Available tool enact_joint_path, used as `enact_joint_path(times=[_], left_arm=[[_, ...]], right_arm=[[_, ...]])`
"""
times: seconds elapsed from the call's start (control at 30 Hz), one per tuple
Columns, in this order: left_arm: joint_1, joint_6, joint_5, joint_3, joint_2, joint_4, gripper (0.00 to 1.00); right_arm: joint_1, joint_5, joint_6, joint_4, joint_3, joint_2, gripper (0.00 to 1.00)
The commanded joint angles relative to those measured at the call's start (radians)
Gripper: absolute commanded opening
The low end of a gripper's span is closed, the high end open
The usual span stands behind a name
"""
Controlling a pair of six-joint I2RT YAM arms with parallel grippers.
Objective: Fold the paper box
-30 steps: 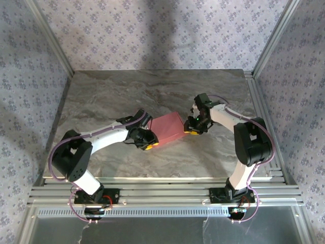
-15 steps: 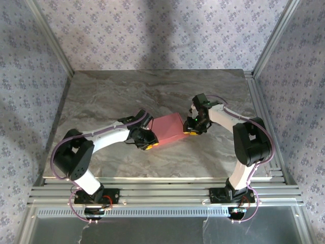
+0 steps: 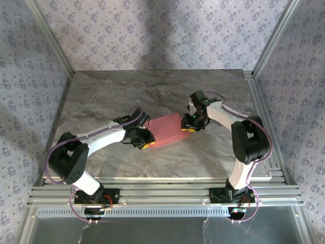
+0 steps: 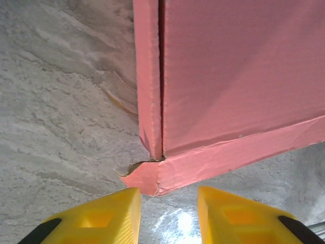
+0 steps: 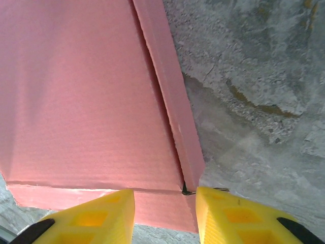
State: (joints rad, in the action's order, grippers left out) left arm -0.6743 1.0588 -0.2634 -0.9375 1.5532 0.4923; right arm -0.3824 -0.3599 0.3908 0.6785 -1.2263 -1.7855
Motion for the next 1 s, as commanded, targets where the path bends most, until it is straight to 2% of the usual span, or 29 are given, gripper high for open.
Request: enact_joint_path(times=[0.0,0.63,0.97], left_arm=[[0.001,-0.016,-0.017,0.003,0.022,-0.017,0.34],[-0.007,-0.003,-0.025,-0.001,0.072,-0.079,0.30],[-0.006,-0.002,-0.029,0.001,0.071,-0.082,0.17]], right_arm=[[-0.010,-0.017,-0.006,0.021,0.011,0.001,0.38],[-0.016,-0.020,0.014,-0.001,0.098,0.046,0.39],[-0.015,-0.056,0.057,-0.025,0.113,0.056,0.36]])
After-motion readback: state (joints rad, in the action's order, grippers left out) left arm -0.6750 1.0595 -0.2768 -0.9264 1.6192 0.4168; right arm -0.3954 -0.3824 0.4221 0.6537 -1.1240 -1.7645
